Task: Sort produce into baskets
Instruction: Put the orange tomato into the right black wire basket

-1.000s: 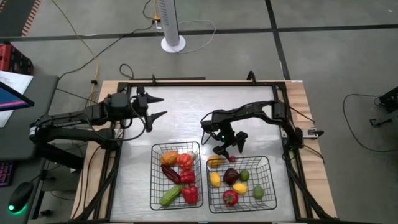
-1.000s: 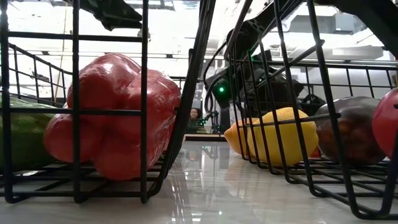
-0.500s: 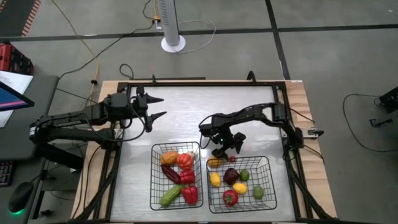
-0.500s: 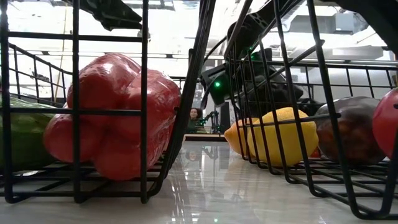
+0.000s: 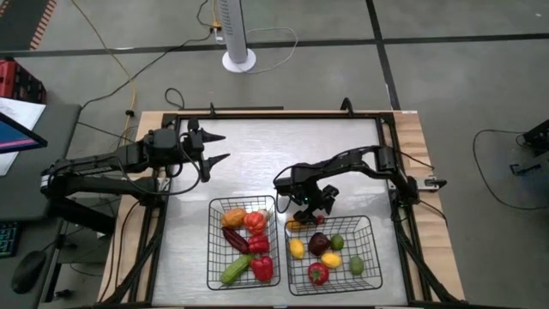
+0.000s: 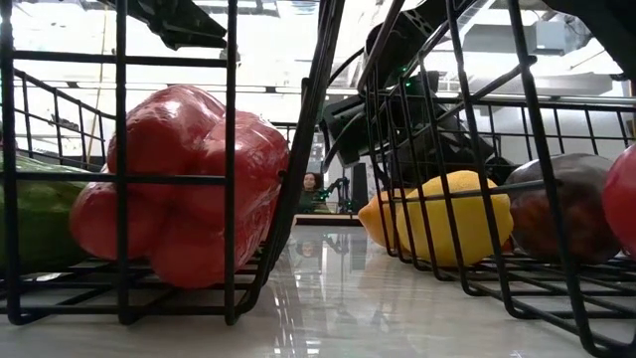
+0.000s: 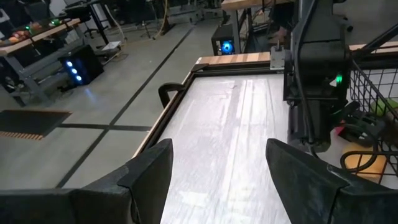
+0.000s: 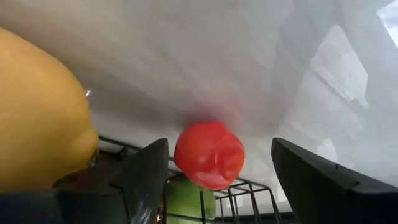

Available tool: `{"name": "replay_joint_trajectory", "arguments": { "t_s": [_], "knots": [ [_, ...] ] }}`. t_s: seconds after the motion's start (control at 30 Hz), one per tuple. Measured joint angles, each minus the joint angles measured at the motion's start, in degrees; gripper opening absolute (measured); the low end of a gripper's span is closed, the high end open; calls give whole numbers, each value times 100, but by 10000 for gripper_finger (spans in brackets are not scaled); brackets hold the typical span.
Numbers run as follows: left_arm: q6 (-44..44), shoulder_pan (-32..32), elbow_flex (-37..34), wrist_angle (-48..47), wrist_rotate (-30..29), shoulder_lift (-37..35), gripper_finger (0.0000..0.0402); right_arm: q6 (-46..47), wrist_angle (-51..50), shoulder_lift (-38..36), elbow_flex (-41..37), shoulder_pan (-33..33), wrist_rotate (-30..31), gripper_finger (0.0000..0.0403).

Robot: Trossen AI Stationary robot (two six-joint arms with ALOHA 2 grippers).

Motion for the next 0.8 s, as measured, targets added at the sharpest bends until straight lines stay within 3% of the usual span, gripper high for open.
{"name": "replay_joint_trajectory", "arguments": {
  "t_s": [0.43, 0.8],
  "knots": [
    [26, -2, 0, -20, 0, 0, 246, -151, 148, 0, 0, 6, 55, 255],
    [24, -2, 0, -20, 0, 0, 246, -389, 143, -4, 0, -24, 131, 144]
  ]
}}
